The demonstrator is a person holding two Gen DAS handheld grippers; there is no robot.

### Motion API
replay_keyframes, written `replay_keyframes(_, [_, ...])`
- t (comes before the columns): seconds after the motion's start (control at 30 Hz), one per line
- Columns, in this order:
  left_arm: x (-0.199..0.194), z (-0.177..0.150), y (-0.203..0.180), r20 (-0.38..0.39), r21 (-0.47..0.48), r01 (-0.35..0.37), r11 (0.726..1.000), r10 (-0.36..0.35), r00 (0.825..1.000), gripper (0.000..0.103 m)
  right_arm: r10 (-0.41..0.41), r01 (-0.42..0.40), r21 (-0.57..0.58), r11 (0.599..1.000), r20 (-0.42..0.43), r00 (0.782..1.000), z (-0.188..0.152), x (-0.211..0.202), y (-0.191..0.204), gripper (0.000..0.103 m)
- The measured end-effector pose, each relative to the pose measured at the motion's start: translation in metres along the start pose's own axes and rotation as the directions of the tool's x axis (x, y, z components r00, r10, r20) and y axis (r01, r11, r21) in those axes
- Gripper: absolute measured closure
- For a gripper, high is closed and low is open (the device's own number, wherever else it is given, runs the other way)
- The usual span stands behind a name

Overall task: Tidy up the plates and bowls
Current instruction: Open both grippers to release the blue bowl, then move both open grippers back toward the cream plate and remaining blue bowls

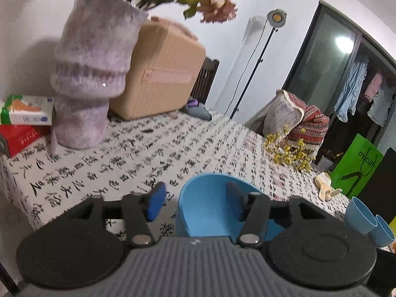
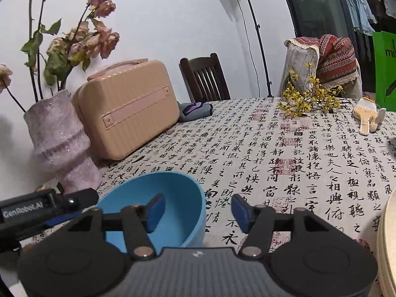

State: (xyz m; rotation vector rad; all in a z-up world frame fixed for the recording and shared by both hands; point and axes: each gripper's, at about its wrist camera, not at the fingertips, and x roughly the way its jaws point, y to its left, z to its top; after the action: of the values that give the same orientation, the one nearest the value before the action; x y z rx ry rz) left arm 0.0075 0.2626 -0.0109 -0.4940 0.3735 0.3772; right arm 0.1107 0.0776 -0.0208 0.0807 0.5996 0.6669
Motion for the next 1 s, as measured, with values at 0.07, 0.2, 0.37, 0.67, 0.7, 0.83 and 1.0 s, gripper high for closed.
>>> replay_keyframes(0.07, [-0.006, -0.001, -0.001, 0.026, 0.016, -0.003, 1.0, 0.002, 1.0, 0.028, 0.0, 0.0, 0.0, 1.0, 0.013, 1.0, -0.001, -0.004, -0.002, 0.03])
replay_keyframes(0.2, [-0.014, -0.005, 0.001, 0.071, 0.028, 0.002, 1.0, -0.004, 0.997, 0.011, -0.009, 0.009, -0.013, 1.0, 0.041, 0.999, -0.004, -0.013, -0.006, 0.015])
replay_keyframes(0.37, [-0.023, -0.01, 0.006, 0.117, 0.027, 0.004, 1.0, -0.007, 0.993, 0.0, -0.014, 0.015, -0.012, 1.0, 0.065, 0.998, -0.006, -0.023, -0.011, 0.0])
replay_keyframes(0.67, [-0.04, -0.017, 0.011, 0.169, 0.037, -0.02, 0.999, 0.013, 0.985, 0.0, -0.015, 0.016, -0.014, 1.0, 0.1, 0.995, -0.01, -0.041, -0.016, 0.0])
replay_keyframes(0.7, [-0.042, -0.018, 0.011, 0.175, 0.04, -0.022, 0.999, 0.015, 0.985, 0.0, -0.017, 0.019, -0.017, 1.0, 0.105, 0.994, -0.011, -0.044, -0.017, 0.0])
replay_keyframes(0.83, [-0.048, -0.022, 0.01, 0.187, 0.046, -0.021, 0.999, 0.012, 0.982, 0.0, -0.026, 0.028, -0.017, 0.999, 0.119, 0.993, -0.012, -0.052, -0.021, 0.0])
replay_keyframes(1.0, [-0.054, -0.026, 0.004, 0.201, 0.061, -0.018, 0.998, 0.005, 0.98, 0.0, -0.032, 0.034, -0.009, 0.999, 0.138, 0.99, -0.015, -0.063, -0.031, 0.0])
